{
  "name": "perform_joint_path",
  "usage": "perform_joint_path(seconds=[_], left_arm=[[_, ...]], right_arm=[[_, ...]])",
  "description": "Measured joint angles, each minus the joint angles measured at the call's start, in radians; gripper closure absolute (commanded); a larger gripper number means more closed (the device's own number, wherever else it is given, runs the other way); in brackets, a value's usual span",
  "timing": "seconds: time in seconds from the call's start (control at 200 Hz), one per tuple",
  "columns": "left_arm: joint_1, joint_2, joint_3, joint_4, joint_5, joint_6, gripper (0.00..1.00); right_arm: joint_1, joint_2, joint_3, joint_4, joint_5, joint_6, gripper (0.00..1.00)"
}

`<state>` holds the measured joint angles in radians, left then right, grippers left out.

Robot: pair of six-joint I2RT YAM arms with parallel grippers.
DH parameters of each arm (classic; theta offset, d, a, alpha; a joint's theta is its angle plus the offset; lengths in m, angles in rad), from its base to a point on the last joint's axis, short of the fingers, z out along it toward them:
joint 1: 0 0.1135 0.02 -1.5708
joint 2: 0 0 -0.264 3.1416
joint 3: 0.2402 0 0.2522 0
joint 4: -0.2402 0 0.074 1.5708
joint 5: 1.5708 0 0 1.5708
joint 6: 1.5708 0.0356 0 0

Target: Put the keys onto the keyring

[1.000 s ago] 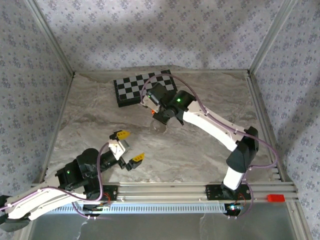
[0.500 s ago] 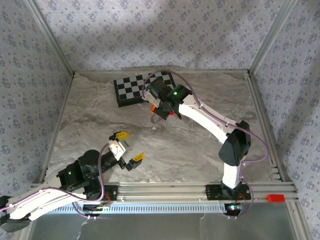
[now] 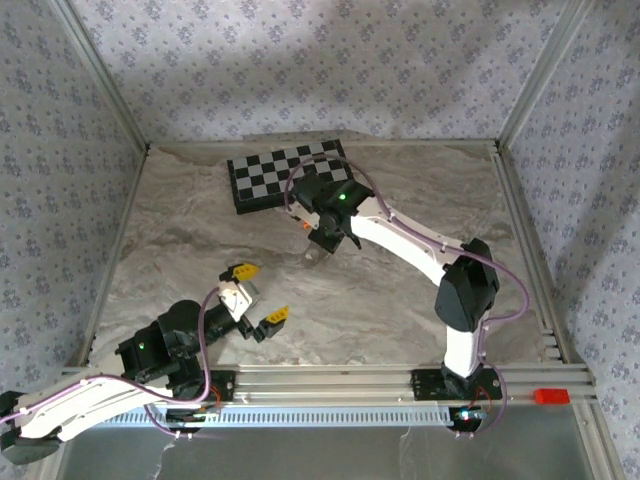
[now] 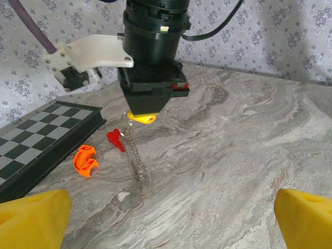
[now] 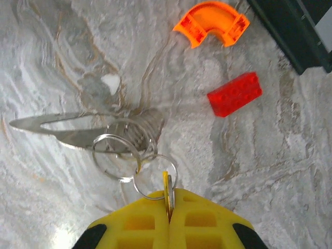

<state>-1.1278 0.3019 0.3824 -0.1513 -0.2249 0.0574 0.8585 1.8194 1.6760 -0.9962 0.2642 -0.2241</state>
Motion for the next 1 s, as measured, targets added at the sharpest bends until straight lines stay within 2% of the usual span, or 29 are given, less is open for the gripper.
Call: perform_joint_path(seconds=[0.32, 1.0], left_arm=[[0.000, 0.014, 0.000, 0.029, 0.000, 0.000, 0.01], [0.000, 0.021, -0.002, 0.047, 0.016, -0.007, 0.01]], right_arm=[[0.035, -0.079, -0.118, -0.001, -0.021, 0.065, 1.00], [0.061, -0.161, -0.412, 0.121, -0.201, 0.214, 1.00]])
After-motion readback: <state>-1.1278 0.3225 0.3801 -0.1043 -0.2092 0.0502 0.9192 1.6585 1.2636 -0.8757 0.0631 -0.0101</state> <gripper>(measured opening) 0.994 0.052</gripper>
